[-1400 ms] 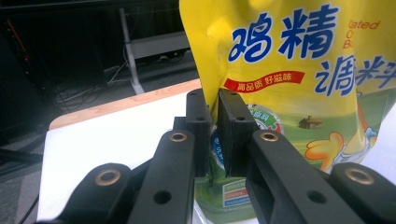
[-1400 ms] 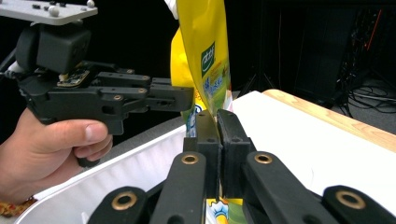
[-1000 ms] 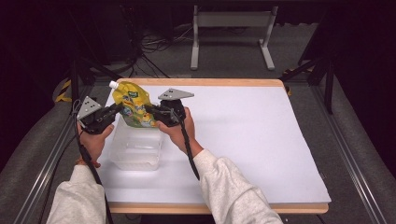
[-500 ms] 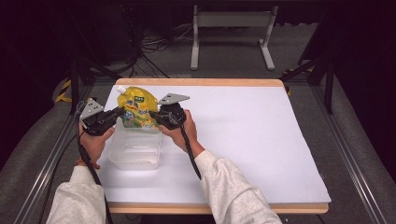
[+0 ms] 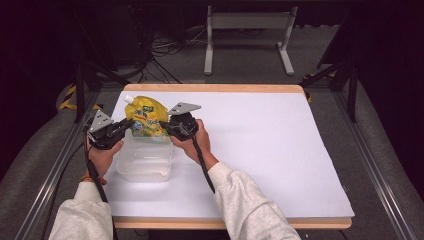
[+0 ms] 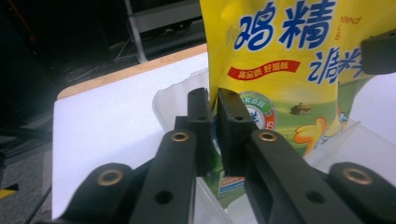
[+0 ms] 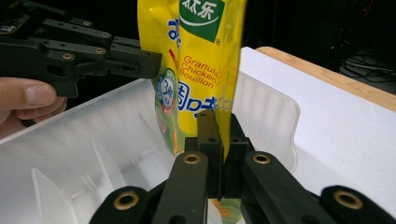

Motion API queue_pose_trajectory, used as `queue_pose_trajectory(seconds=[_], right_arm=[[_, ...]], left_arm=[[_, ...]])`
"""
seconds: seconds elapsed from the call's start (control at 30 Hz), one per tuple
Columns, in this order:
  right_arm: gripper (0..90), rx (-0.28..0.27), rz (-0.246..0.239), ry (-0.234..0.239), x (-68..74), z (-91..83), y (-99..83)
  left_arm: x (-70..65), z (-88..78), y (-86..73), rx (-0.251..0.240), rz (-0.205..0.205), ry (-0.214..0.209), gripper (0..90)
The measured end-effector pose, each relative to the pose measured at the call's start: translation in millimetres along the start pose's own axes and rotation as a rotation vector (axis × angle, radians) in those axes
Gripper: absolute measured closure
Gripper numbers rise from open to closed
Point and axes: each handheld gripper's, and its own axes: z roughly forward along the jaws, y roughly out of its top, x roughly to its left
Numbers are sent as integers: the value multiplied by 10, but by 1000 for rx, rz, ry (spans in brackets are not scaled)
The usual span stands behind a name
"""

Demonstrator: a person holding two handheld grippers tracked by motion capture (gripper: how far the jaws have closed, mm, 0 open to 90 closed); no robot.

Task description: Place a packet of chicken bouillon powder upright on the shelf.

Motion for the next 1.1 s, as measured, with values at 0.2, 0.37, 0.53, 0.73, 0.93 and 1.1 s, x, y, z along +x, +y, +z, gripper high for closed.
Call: queue_pose_trajectory(seconds=[0.2, 0.37, 0.53, 0.73, 0.93, 1.1], right_arm=[[898, -1, -8, -1, -3, -4, -7], [896, -2, -16, -9, 10, -5, -17], [894, -4, -26, -10, 6, 0, -25], [868, 10, -32, -19, 4, 2, -37], [839, 24, -53, -29, 3, -59, -59], [826, 33, -81, -42, 14, -114, -71]], left_arm=[[-25, -64, -15, 2, -18, 15, 785], [-22, -138, -20, -16, -33, 8, 774], [-69, -154, -22, -1, -6, 11, 770], [-119, -196, -23, 3, 11, 5, 773], [-218, -236, -17, 4, 34, -8, 767], [-292, -293, -7, 1, 60, -12, 757]])
